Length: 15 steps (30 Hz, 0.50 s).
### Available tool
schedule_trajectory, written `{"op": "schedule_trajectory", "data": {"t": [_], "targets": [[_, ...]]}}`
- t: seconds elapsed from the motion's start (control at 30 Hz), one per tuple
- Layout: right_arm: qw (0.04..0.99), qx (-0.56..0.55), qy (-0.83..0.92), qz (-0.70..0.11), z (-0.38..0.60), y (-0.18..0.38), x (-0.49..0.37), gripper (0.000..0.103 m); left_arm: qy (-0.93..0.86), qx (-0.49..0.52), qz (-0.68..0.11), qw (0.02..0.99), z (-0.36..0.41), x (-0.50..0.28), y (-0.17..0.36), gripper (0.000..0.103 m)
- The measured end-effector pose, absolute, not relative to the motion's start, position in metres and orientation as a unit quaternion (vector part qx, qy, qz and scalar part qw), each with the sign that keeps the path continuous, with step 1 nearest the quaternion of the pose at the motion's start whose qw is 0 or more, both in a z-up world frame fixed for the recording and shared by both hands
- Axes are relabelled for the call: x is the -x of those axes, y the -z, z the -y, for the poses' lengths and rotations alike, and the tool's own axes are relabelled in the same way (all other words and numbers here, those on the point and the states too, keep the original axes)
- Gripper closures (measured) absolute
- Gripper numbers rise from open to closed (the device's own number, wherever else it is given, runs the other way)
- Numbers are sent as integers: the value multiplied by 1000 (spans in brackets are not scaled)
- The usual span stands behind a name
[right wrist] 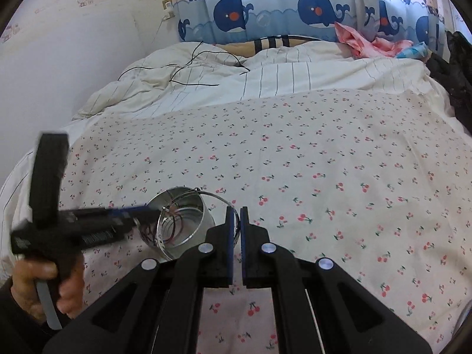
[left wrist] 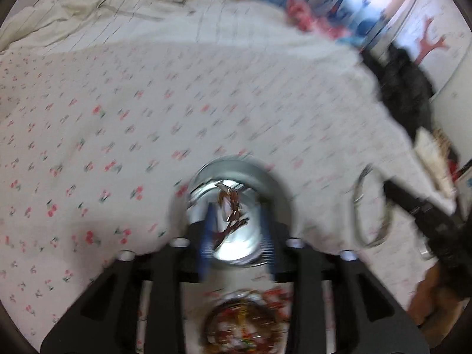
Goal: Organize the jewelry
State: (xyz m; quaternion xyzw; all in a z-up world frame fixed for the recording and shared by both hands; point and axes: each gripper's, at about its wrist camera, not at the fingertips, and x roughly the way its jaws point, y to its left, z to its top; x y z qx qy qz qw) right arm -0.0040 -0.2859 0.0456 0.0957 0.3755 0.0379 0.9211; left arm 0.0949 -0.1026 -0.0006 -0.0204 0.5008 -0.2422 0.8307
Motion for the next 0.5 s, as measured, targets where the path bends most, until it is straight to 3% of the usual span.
{"op": "schedule_trajectory", "data": {"t": [0.03,0.1,0.17,0.5], "targets": [[921,-95,-41,-376,282,-45,0,98,247,21,-501,830,99,-94,0,56],[920,-91,-46,-378,273,-43,-7,98,249,4,-486,838,93,-86,-11,33],[921,-80,-48,-378,260,-42,-15,98,226,-9,-452,863,76,-76,-28,21],[915,-27,-52,-399,201,-14,-49,97,141,52,-460,875,-18,-55,-19,19]]}}
